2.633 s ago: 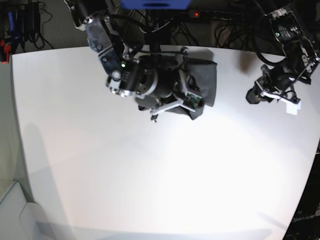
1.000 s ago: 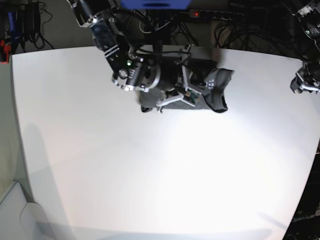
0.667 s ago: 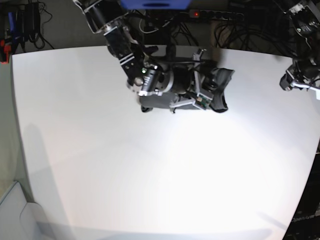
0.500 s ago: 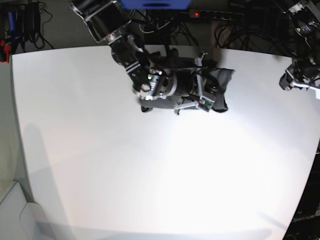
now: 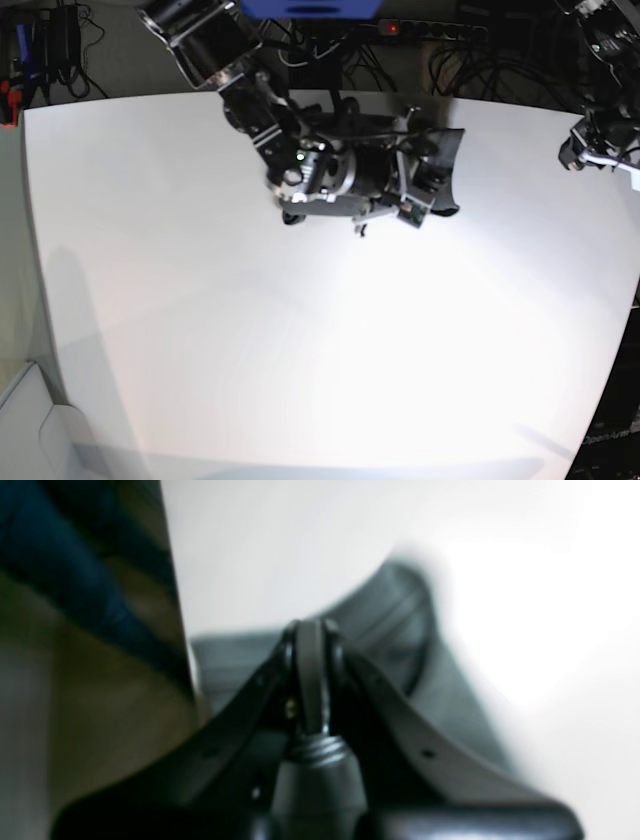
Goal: Layout the t-shirt on the table in an organized manner, then fold the t-shirt properly
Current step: 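Press the folded end down with the right gripper and release, then grasp the folded bundle's end with the left gripper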
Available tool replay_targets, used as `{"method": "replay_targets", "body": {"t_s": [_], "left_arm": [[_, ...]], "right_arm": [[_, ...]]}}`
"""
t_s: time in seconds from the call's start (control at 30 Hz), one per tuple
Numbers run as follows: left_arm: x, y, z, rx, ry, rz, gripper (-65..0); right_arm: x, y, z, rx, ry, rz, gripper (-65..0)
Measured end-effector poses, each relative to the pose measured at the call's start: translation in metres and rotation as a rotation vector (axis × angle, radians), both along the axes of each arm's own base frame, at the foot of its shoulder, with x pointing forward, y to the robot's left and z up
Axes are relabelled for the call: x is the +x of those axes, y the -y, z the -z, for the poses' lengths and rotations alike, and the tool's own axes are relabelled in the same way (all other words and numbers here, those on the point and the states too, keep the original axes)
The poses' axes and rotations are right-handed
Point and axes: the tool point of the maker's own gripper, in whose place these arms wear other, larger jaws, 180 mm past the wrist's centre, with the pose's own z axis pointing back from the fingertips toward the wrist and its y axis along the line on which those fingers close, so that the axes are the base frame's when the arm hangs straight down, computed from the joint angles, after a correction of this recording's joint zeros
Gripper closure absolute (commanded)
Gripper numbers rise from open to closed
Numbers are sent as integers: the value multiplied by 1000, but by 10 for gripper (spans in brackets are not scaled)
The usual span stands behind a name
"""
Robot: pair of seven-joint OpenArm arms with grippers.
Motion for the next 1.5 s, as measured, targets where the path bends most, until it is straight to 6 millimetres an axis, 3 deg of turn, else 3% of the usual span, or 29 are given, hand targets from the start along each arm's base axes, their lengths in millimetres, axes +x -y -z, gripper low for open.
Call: {"method": "replay_targets", "body": {"t_s": [0.1,0.2,0.53,0.67,0.73,0.93,1.03,1.17,1.27,1.4,1.5], "left_arm": [[0,0,0,-1,1,0,-54],[0,1,0,-3,3,1,-54],[9,6,-2,-19,27,-5,-54],[12,17,3,-25,13,35,-54],[17,34,8,-42,3,86,-54],[19,58,16,-74,-11,138,-55],[23,69,16,-83,-10,174,-118],[30,82,16,-94,-2,209,-318],[36,90,14,-115,22,205,-417],[34,99,15,-152,25,208,-428],[42,123,6,-215,72,284,-428]], "right_arm": [[7,16,-36,14,123,22,-4],[-7,31,-42,-28,159,-12,-3],[-9,106,27,-112,17,137,-2],[-5,119,42,-106,-23,172,-2],[-6,122,49,-96,-43,181,-2],[-6,126,46,-110,-28,183,-3],[1,136,29,-111,14,222,-4],[8,141,25,-138,34,229,-4],[9,140,28,-133,22,231,-4],[3,144,45,-144,-29,237,-4],[3,144,49,-143,-41,240,-4]]}}
